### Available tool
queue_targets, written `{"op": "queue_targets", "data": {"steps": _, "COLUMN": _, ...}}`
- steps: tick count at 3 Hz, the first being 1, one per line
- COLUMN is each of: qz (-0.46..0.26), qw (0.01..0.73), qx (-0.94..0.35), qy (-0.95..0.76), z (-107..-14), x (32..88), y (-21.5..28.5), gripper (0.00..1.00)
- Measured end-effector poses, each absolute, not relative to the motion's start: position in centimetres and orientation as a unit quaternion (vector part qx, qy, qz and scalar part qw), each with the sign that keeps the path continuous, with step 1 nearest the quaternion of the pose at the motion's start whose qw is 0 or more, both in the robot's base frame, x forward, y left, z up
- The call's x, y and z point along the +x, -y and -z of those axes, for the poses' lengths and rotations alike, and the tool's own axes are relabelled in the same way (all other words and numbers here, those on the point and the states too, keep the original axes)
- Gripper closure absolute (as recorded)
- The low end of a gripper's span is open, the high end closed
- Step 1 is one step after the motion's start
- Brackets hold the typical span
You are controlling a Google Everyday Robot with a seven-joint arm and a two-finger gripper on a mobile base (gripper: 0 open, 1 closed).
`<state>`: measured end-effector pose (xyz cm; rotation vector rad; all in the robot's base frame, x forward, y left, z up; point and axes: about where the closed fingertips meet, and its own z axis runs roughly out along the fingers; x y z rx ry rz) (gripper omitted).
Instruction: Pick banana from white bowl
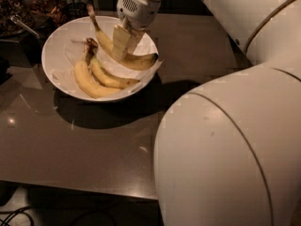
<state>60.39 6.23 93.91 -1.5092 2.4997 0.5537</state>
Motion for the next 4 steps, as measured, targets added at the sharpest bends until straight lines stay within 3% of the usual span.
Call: {"op": "queue_targets", "data": {"steps": 4, "qz": -0.234, "qw": 0.074, "qx": -0.451, "qy": -0.858, "z": -95.2, "x": 50.4, "y": -2.4, "gripper": 1.00}}
